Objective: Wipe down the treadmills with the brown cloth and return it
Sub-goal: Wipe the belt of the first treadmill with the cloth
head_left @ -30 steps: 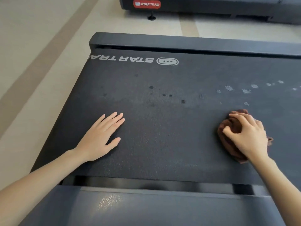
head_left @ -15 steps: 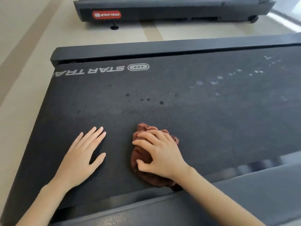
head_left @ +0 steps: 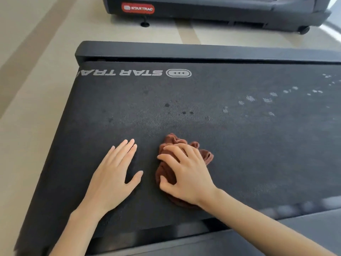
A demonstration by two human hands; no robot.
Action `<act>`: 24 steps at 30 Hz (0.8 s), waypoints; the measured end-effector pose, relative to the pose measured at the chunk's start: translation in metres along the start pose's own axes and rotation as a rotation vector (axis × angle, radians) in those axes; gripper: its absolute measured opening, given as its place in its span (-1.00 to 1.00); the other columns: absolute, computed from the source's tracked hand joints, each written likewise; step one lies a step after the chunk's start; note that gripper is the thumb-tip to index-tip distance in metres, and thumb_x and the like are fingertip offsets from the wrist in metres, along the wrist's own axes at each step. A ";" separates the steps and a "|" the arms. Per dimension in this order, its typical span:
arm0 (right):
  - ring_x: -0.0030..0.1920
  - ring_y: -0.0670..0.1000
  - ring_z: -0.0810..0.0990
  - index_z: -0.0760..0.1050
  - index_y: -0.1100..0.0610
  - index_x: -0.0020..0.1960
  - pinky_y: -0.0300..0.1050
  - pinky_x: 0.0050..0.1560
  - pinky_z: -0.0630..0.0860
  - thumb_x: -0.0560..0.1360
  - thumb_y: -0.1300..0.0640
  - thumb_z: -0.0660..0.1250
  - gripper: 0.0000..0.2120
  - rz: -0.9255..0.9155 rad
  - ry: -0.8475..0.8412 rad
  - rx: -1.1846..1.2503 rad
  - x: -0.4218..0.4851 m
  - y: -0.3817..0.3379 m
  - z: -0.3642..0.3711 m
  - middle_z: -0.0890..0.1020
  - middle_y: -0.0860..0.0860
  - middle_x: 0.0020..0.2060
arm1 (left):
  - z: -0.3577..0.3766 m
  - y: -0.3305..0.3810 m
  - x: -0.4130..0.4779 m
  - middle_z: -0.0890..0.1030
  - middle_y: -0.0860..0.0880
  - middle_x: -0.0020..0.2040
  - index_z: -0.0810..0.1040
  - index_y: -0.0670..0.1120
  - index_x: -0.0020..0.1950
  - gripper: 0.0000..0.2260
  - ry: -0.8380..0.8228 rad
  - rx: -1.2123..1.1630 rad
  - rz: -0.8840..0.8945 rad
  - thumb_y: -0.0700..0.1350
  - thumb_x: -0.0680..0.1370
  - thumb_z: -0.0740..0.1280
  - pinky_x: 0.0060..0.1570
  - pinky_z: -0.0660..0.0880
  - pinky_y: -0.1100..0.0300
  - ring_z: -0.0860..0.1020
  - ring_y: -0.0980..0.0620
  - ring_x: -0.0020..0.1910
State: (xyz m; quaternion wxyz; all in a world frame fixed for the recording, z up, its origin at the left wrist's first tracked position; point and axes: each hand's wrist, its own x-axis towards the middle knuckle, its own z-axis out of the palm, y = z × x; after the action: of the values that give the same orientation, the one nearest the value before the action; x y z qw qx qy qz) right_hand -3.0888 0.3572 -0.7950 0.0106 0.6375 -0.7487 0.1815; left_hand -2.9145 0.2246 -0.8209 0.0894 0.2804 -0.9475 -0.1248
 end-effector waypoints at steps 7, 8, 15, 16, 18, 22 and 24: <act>0.13 0.08 0.53 0.60 0.04 0.08 0.02 0.15 0.43 0.35 -0.05 0.37 -0.66 0.124 0.004 0.029 0.047 0.020 -0.002 0.60 -0.05 0.08 | 0.000 -0.002 -0.001 0.13 0.06 0.52 0.18 -0.08 0.50 -0.42 -0.006 -0.041 0.008 0.13 0.55 0.21 0.46 -0.02 0.14 0.00 0.15 0.50; 0.13 0.09 0.52 0.60 0.04 0.09 0.02 0.17 0.41 0.35 -0.06 0.37 -0.65 0.171 0.017 0.019 0.050 0.016 0.001 0.60 -0.04 0.08 | 0.001 -0.002 -0.001 0.12 0.06 0.52 0.17 -0.08 0.50 -0.41 -0.010 -0.039 0.010 0.13 0.55 0.21 0.46 -0.03 0.14 0.00 0.14 0.51; 0.12 0.06 0.53 0.59 0.00 0.09 -0.03 0.18 0.42 0.34 -0.09 0.28 -0.63 0.063 0.030 -0.023 0.006 0.020 -0.009 0.59 -0.06 0.09 | 0.001 -0.002 0.000 0.13 0.04 0.52 0.17 -0.08 0.50 -0.40 -0.019 -0.023 0.010 0.20 0.54 0.06 0.47 -0.01 0.13 0.01 0.13 0.51; 0.13 0.04 0.53 0.59 -0.02 0.09 -0.05 0.18 0.41 0.33 -0.10 0.28 -0.63 0.085 0.036 -0.014 -0.004 0.027 -0.015 0.59 -0.09 0.10 | 0.001 -0.001 0.000 0.13 0.04 0.52 0.17 -0.08 0.50 -0.39 -0.018 -0.023 0.009 0.21 0.53 0.01 0.47 0.00 0.11 0.01 0.13 0.51; 0.15 0.05 0.53 0.59 -0.02 0.09 -0.04 0.19 0.39 0.34 -0.10 0.24 -0.62 0.202 0.079 -0.028 -0.026 0.053 -0.028 0.59 -0.11 0.10 | 0.001 0.000 0.000 0.14 0.03 0.52 0.19 -0.08 0.50 -0.38 -0.021 -0.027 0.011 0.21 0.52 -0.01 0.47 0.02 0.09 0.02 0.11 0.51; 0.20 0.14 0.47 0.56 0.00 0.13 0.09 0.19 0.39 0.39 -0.07 0.31 -0.65 0.601 0.174 -0.126 -0.063 0.123 -0.058 0.58 -0.03 0.15 | -0.002 0.004 0.001 0.20 0.05 0.49 0.26 -0.06 0.47 -0.45 -0.011 -0.076 0.046 0.16 0.52 0.03 0.46 0.01 0.11 0.05 0.13 0.49; 0.19 0.23 0.44 0.55 0.04 0.15 0.09 0.18 0.35 0.40 0.00 0.39 -0.67 0.852 0.251 -0.168 -0.067 0.139 -0.062 0.56 0.07 0.17 | -0.001 0.016 0.009 0.26 0.08 0.47 0.31 -0.03 0.44 -0.51 -0.010 -0.132 0.102 0.11 0.54 0.10 0.45 -0.02 0.20 0.06 0.20 0.47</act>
State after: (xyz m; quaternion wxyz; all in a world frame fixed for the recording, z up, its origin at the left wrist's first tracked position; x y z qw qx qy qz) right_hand -3.2232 0.4554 -0.7901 0.0776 0.2424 -0.9494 0.1843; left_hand -2.9301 0.2329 -0.8144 0.1095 0.2247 -0.9506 -0.1839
